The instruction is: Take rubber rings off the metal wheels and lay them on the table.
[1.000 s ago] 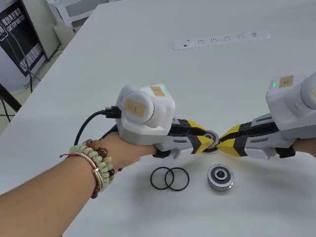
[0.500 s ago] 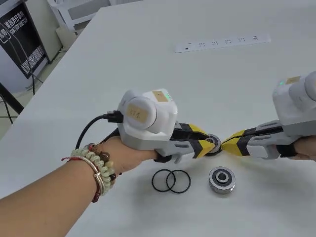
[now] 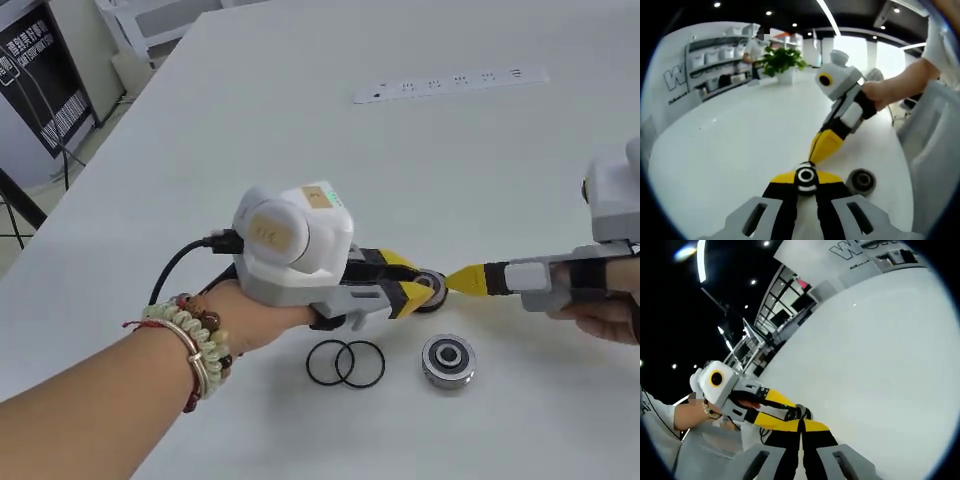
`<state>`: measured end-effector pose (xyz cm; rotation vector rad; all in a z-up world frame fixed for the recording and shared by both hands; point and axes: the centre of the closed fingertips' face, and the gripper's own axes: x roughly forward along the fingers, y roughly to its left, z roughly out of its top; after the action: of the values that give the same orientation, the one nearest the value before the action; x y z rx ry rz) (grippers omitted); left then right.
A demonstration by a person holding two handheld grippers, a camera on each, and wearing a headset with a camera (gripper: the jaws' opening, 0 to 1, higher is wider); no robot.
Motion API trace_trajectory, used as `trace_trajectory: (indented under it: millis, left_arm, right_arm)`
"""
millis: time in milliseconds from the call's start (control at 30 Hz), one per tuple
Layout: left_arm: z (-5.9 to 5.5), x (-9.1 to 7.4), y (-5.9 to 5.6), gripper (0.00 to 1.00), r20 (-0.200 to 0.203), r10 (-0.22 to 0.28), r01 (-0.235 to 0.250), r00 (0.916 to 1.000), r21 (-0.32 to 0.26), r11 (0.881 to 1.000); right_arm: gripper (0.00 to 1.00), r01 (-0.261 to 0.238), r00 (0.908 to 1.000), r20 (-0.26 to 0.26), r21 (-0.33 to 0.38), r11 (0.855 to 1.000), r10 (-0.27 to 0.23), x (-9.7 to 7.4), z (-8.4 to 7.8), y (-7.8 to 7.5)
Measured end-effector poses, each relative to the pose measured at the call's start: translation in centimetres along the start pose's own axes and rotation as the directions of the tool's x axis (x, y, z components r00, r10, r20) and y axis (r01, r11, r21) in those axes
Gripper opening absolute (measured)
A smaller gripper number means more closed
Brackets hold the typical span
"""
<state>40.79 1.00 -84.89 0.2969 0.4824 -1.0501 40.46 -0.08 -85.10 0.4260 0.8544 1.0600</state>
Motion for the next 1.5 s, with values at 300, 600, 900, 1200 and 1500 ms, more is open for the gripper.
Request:
trace_trajectory:
  millis: [300,600,900,1200,1500]
  left_arm:
    - [-0.1,-0.1,0.1,0.14,0.002,0.007,-0.007,1.0,-0.001,1.0]
    - [-0.1,-0.3,0.2,0.14,0.007,0.024,-0.023,0.9997,-0.004,1.0]
    - [-0.2,-0.4,0.1,0.14,0.01,0.033,-0.033,0.9994,-0.004,0.999]
    - [-0.2,-0.4,0.0,0.14,0.012,0.033,-0.033,0.9994,0.006,0.999]
    - [-0.2,-0.4,-0.2,0.14,0.015,0.027,-0.027,0.9995,0.033,0.999]
  right_arm:
    - [0.0,-0.026,0.9997,-0.001,0.017,1.0,0.026,0.3,0.0,0.6]
    - [0.0,-0.039,0.9992,0.004,0.027,0.999,0.039,0.7,0.1,0.9]
    - [0.0,-0.075,0.997,0.024,0.074,0.994,0.074,1.1,0.2,1.4]
    - [0.0,-0.107,0.994,0.03,0.065,0.992,0.106,1.2,0.4,2.3]
    - [0.0,-0.132,0.9904,0.049,0.061,0.989,0.129,0.6,0.3,2.6]
